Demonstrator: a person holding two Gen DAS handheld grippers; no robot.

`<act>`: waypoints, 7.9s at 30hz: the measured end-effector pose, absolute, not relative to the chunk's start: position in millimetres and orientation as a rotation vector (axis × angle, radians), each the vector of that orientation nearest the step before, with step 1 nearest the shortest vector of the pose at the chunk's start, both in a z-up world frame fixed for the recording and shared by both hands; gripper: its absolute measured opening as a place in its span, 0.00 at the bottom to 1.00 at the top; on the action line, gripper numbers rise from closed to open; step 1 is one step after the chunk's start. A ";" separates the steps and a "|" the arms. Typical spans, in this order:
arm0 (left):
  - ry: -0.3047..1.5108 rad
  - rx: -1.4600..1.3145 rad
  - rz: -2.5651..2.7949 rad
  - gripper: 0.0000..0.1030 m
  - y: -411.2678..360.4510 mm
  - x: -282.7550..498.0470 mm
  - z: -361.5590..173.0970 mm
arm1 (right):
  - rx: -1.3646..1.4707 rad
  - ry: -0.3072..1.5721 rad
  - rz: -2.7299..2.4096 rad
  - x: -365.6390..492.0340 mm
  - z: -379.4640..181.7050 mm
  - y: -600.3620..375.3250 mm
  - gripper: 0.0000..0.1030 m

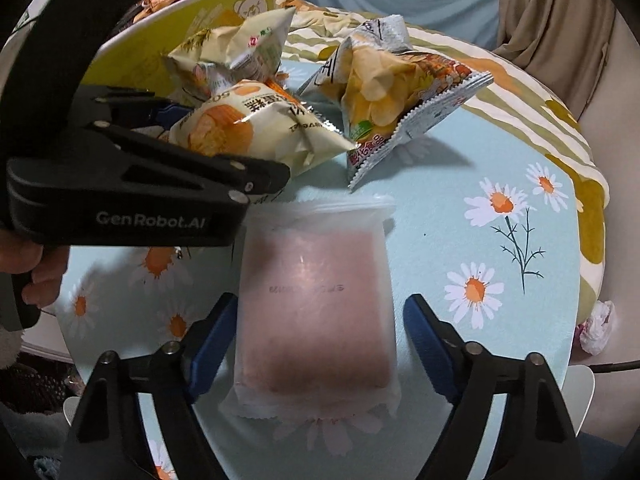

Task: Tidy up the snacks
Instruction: 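Grasp the white-orange sponge cake bag with the left gripper while the right grasps the pink cake packet, then carry both packets over the box and release them inside, then move both tools back over the last two bags on the table, then grasp the yellow cartoon bag with the left gripper while the right grasps the grey corn-snack bag, then carry both bags over the box and release them inside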

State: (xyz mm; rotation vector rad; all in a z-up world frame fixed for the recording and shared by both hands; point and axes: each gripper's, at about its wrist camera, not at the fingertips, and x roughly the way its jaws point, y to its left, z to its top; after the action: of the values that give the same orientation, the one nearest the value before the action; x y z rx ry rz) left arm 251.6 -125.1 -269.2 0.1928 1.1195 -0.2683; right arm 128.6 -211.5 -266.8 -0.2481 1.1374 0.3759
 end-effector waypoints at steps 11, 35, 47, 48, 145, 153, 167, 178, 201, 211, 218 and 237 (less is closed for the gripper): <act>1.149 0.181 -0.235 0.62 -117.6 226.1 -267.0 | -0.280 1.146 0.377 133.7 -266.7 -207.2 0.72; 1.080 0.098 -0.257 0.60 -137.0 184.6 -214.3 | -0.265 1.105 0.293 123.2 -207.1 -242.8 0.57; 0.889 0.015 -0.181 0.60 -76.0 181.0 -107.6 | -0.179 0.961 0.274 128.9 -104.4 -221.2 0.57; 0.873 0.008 -0.164 0.60 -63.5 180.7 -98.8 | -0.173 0.945 0.282 131.3 -95.7 -213.3 0.57; 0.875 0.033 -0.211 1.00 31.5 209.0 -52.6 | 0.015 0.774 0.139 161.1 -26.4 -142.0 1.00; 0.944 0.142 -0.184 1.00 -62.8 237.6 -92.8 | 0.014 0.880 0.225 185.6 -60.2 -220.5 1.00; 1.092 0.375 -0.042 0.98 -126.0 292.0 -201.8 | 0.064 1.031 0.400 242.9 -152.9 -280.2 1.00; 1.158 0.471 0.026 0.88 -129.5 317.4 -247.3 | 0.080 1.113 0.491 272.9 -215.4 -272.8 1.00; 1.271 0.403 0.019 0.62 -108.1 315.1 -258.6 | -0.052 1.123 0.612 290.1 -241.4 -244.1 1.00; 1.269 0.377 -0.011 0.61 -122.9 301.9 -253.7 | -0.032 1.125 0.609 296.6 -248.8 -237.9 0.88; 1.260 0.381 -0.022 0.61 -130.7 292.9 -252.8 | -0.017 1.129 0.577 286.9 -252.0 -242.2 0.65; 1.161 0.331 -0.106 0.60 -158.6 262.6 -204.2 | 0.067 1.073 0.380 229.5 -199.2 -298.9 0.48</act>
State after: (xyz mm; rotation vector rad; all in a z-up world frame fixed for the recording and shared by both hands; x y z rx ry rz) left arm 262.6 -158.6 -204.2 0.3306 1.1609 -0.1063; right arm 229.5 -298.9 -199.2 0.0671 1.0733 0.3805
